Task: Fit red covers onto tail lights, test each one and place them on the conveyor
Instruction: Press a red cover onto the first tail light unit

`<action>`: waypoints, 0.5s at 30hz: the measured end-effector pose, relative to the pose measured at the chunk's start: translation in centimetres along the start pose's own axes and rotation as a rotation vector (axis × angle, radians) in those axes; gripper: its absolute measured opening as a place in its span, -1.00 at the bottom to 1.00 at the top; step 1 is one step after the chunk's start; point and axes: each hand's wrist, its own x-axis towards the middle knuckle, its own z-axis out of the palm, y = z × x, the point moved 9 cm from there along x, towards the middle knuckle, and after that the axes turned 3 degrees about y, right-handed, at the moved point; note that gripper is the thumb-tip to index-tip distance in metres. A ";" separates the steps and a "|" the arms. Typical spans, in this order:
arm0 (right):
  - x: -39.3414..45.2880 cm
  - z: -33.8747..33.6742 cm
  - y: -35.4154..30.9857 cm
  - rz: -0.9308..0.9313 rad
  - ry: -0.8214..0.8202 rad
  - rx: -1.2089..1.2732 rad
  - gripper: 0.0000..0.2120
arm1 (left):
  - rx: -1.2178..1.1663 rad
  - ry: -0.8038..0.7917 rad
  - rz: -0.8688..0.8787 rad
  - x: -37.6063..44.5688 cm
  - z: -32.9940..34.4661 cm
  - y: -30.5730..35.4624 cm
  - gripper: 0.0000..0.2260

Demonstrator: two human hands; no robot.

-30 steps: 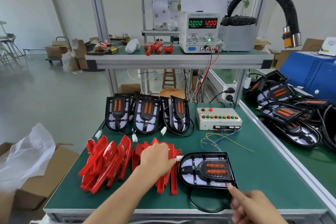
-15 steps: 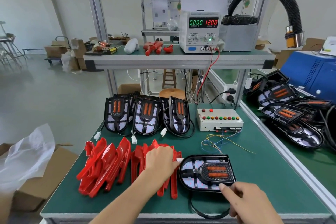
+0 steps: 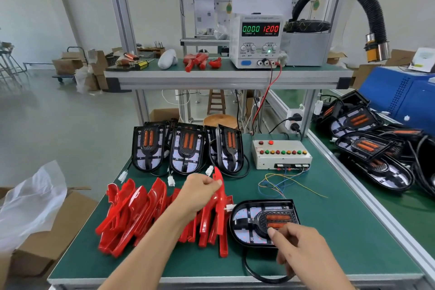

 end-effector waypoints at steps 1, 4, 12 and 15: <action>0.1 0.0 -0.4 -0.024 0.004 0.012 -0.74 | -0.104 -0.013 -0.023 0.0 -0.2 0.1 -0.75; 0.3 0.3 -2.3 -0.109 0.014 0.070 -0.82 | -0.420 -0.050 -0.064 -0.6 -0.2 0.6 -0.77; 3.5 -0.7 -6.8 -0.327 0.090 0.011 -0.92 | -0.871 -0.007 0.064 -4.0 3.2 4.2 -0.83; 4.9 -1.3 -6.6 -0.354 0.081 -0.072 -0.89 | -0.918 0.001 0.080 -4.8 4.6 4.4 -0.82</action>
